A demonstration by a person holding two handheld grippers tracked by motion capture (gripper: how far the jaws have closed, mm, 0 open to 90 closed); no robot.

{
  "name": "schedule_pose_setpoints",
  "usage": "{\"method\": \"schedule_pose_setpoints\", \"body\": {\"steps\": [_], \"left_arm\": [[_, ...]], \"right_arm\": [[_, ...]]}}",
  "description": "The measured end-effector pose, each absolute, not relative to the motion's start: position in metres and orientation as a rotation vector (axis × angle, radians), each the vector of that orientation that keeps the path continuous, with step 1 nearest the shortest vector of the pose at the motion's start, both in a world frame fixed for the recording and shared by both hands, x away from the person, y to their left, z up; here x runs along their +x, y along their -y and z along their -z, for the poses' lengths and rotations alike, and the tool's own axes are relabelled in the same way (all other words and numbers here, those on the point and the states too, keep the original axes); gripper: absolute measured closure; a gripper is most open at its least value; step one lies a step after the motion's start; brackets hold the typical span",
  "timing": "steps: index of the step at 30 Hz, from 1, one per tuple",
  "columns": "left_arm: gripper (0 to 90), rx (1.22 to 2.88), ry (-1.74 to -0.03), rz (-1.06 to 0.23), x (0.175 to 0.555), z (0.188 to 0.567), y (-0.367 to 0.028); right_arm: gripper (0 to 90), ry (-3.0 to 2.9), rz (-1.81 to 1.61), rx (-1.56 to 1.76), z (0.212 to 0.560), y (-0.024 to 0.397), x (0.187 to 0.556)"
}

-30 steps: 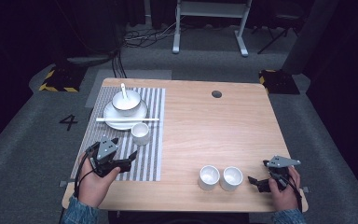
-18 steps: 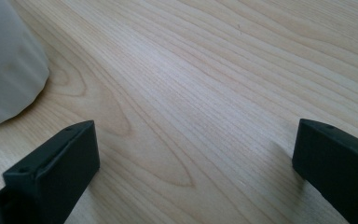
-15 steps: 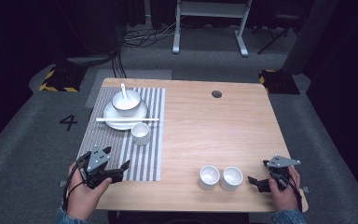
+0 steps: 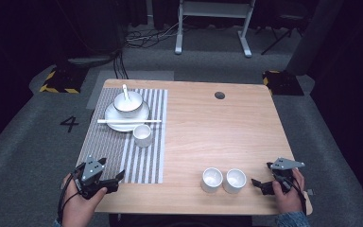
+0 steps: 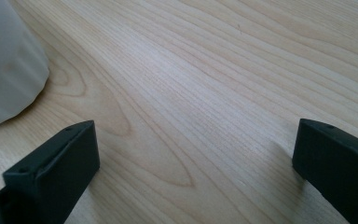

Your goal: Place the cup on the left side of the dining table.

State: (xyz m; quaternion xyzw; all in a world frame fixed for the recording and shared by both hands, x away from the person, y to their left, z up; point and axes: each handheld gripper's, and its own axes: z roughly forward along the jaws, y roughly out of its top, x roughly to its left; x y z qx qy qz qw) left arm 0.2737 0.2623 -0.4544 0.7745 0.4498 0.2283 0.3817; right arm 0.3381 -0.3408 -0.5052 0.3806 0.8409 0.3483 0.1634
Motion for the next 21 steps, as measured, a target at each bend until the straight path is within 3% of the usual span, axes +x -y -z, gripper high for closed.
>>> {"method": "schedule_pose_setpoints", "body": {"steps": [21], "left_arm": [[14.9,2.131,-1.249,-0.454,0.275,0.501,-0.273]], "right_arm": [[0.5,-2.397,-0.994,1.087,0.505,0.341,0.338]]}}
